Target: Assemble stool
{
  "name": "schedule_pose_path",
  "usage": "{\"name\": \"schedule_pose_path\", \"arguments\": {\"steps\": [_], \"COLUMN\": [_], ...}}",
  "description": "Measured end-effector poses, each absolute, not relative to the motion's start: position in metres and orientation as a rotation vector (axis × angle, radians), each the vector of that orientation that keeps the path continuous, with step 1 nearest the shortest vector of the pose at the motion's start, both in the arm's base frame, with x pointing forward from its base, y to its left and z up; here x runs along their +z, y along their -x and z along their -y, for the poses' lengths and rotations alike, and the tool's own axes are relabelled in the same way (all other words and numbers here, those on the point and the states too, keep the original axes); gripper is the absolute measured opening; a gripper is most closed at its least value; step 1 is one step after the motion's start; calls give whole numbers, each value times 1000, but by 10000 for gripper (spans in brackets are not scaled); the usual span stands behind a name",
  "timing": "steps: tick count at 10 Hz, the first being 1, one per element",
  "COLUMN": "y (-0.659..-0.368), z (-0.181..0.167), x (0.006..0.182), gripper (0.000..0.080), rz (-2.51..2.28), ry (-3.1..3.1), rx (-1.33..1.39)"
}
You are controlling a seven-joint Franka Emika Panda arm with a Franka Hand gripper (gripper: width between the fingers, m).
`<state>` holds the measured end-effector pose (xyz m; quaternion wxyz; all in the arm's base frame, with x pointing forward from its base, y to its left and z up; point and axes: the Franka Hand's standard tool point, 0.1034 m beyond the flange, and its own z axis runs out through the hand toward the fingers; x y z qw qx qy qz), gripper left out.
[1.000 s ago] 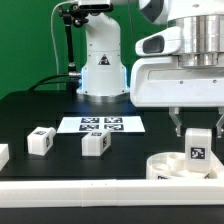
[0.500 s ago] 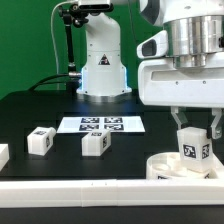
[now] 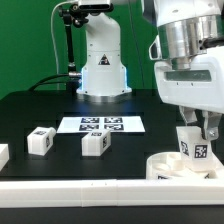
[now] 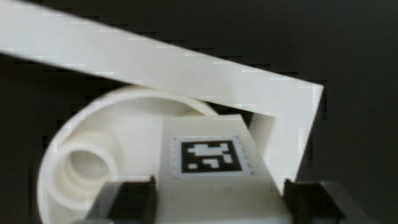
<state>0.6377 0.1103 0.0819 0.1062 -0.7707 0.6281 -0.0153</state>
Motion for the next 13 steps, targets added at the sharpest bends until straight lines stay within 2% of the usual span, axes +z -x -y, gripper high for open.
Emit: {"name": "schedule_pose_path", "arguments": {"steps": [4,5,6,7,8,9,13], "y": [-638,-638,-638,-638,-640,-641,-639], "z": [-110,-110,-109,-110,-112,-111,-112], "x": [81,81,82,86,93,98,95], "gripper": [340,500,500,614,642,642,649], "rz": [-1918,-1905,-1860,-1799,-1706,-1684,-1311], "ry": [2192,2204,2244,2295,2361,2371,2614], "rx": [-19,-21,-22,-23,-30,-37,-75]}}
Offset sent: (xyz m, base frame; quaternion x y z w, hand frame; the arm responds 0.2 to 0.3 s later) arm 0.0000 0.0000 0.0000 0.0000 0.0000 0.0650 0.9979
